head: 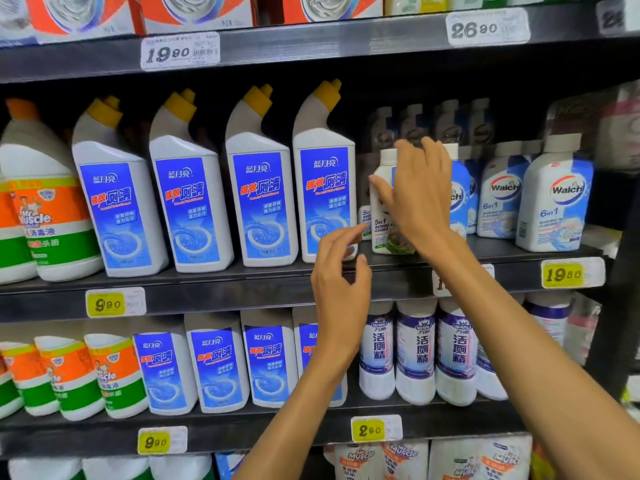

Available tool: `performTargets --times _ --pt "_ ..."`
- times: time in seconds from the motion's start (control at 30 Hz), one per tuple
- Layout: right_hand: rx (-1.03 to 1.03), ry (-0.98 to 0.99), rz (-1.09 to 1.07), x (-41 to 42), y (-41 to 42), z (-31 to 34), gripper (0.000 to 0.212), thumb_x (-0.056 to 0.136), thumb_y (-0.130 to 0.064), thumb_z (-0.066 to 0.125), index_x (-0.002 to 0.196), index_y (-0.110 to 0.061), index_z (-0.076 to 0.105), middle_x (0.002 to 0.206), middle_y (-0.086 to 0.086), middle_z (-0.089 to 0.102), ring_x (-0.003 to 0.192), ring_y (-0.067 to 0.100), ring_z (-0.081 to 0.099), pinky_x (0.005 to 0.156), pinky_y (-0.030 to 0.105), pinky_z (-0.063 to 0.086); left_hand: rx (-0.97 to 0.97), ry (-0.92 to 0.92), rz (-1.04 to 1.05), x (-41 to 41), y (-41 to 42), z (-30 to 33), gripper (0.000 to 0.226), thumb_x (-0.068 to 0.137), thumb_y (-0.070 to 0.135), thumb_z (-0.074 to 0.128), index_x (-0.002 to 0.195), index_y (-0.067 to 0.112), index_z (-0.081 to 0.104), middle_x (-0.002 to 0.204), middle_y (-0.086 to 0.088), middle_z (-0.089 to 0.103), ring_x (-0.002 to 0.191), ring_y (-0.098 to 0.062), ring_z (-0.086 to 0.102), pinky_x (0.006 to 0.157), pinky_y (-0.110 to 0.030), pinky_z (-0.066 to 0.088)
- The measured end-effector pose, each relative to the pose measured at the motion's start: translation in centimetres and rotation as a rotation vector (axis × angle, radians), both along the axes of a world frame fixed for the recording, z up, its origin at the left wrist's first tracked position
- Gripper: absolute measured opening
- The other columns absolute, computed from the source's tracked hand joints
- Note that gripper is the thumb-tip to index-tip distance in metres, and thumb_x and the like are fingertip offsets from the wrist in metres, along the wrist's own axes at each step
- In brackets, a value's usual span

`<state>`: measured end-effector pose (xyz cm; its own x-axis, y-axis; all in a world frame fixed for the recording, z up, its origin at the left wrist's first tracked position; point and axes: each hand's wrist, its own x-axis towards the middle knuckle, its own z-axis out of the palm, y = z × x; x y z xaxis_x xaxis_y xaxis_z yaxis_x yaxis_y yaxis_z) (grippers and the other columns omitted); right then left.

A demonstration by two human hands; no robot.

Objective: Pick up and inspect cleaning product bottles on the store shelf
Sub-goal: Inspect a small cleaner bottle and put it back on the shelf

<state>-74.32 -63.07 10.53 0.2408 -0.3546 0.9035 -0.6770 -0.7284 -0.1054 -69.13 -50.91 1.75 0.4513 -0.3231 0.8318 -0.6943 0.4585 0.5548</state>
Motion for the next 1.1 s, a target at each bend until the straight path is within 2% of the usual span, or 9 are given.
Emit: performTargets --times 0.1,0.2,0.27,0.4,0.5,0.67,0.8,0.93,1.1 --pt "-0.070 -0.146 0.234 -0.6 0.7 -0.4 0.052 0.085 -0.031 0.067 0.123 -0.001 0.049 0.121 0.017 0.055 0.117 0.031 0.048 0.096 0.032 0.033 0.076 0.031 -0.059 -0.1 -0.6 0.0 0.042 0.087 -0.006 0.056 0.124 0.014 0.057 0.121 -0.001 0.055 0.110 -0.013 0.057 0.096 -0.017 0.044" --pt "0.208 -0.271 0.688 -1.5 2.0 -1.3 0.056 0.079 -0.020 0.075 0.122 -0.003 0.044 0.116 0.006 0.054 0.103 0.010 0.052 0.084 0.015 0.043 0.125 0.067 -0.108 -0.2 -0.9 -0.3 0.048 0.088 -0.001 0.059 0.132 0.014 0.048 0.128 0.000 0.051 0.117 -0.010 0.053 0.101 -0.018 0.041" --pt "0.302 -0.282 0.750 -2.2 2.8 -1.8 0.050 0.081 -0.019 0.074 0.122 -0.007 0.048 0.112 0.000 0.057 0.096 0.001 0.052 0.079 0.006 0.040 0.134 0.086 -0.142 -0.5 -0.9 -0.7 0.053 0.088 0.004 0.062 0.136 0.017 0.044 0.132 0.006 0.048 0.122 -0.006 0.049 0.103 -0.018 0.039" --pt "0.379 -0.453 0.870 -4.2 4.6 -1.3 0.027 0.086 -0.017 0.069 0.108 -0.005 0.058 0.091 -0.007 0.063 0.080 -0.002 0.057 0.070 0.013 0.046 0.177 0.171 -0.175 -1.0 -0.5 -0.7 0.061 0.085 0.021 0.069 0.138 0.024 0.039 0.133 0.017 0.045 0.125 -0.002 0.045 0.103 -0.019 0.038" --pt "0.554 -0.557 1.088 -6.3 6.3 -0.7 0.020 0.087 -0.018 0.067 0.101 -0.004 0.062 0.082 -0.004 0.070 0.075 0.005 0.067 0.063 0.019 0.051 0.176 0.193 -0.284 -1.7 1.0 0.0 0.045 0.081 0.040 0.068 0.121 0.025 0.055 0.112 0.015 0.066 0.103 0.000 0.062 0.084 -0.019 0.048" --pt "0.958 -0.571 1.232 -8.2 8.3 -1.0 0.032 0.078 -0.035 0.070 0.093 -0.006 0.067 0.084 0.006 0.075 0.077 0.018 0.072 0.064 0.025 0.056 0.173 0.435 -0.582 -4.4 4.4 -1.3 0.041 0.075 0.054 0.064 0.104 0.026 0.066 0.102 0.005 0.074 0.093 -0.014 0.070 0.075 -0.028 0.057" --pt "1.393 -0.577 1.495 -8.7 8.8 -1.9 0.055 0.074 -0.045 0.056 0.110 -0.004 0.064 0.105 0.012 0.071 0.100 0.024 0.068 0.090 0.037 0.054 0.262 0.669 -0.961 -6.4 6.1 -2.1 0.043 0.072 0.056 0.061 0.097 0.025 0.076 0.096 -0.007 0.074 0.070 -0.019 0.070 0.053 -0.026 0.054" --pt "1.401 -0.656 1.537 -8.8 9.1 -3.2 0.031 0.073 -0.033 0.058 0.089 -0.008 0.068 0.078 0.006 0.070 0.073 0.019 0.069 0.078 0.034 0.055 0.332 0.620 -0.758 -7.1 7.1 -3.4 0.044 0.076 0.057 0.059 0.106 0.027 0.069 0.106 0.003 0.073 0.098 -0.013 0.069 0.072 -0.021 0.056" --pt "1.223 -0.600 1.287 -9.1 9.5 -4.5 0.024 0.088 -0.029 0.061 0.097 -0.007 0.065 0.074 0.002 0.067 0.075 0.016 0.065 0.076 0.031 0.053 0.414 0.419 -0.522 -8.5 7.6 -4.0 0.060 0.064 0.063 0.054 0.114 0.030 0.055 0.101 0.010 0.071 0.091 0.000 0.066 0.070 -0.009 0.048"
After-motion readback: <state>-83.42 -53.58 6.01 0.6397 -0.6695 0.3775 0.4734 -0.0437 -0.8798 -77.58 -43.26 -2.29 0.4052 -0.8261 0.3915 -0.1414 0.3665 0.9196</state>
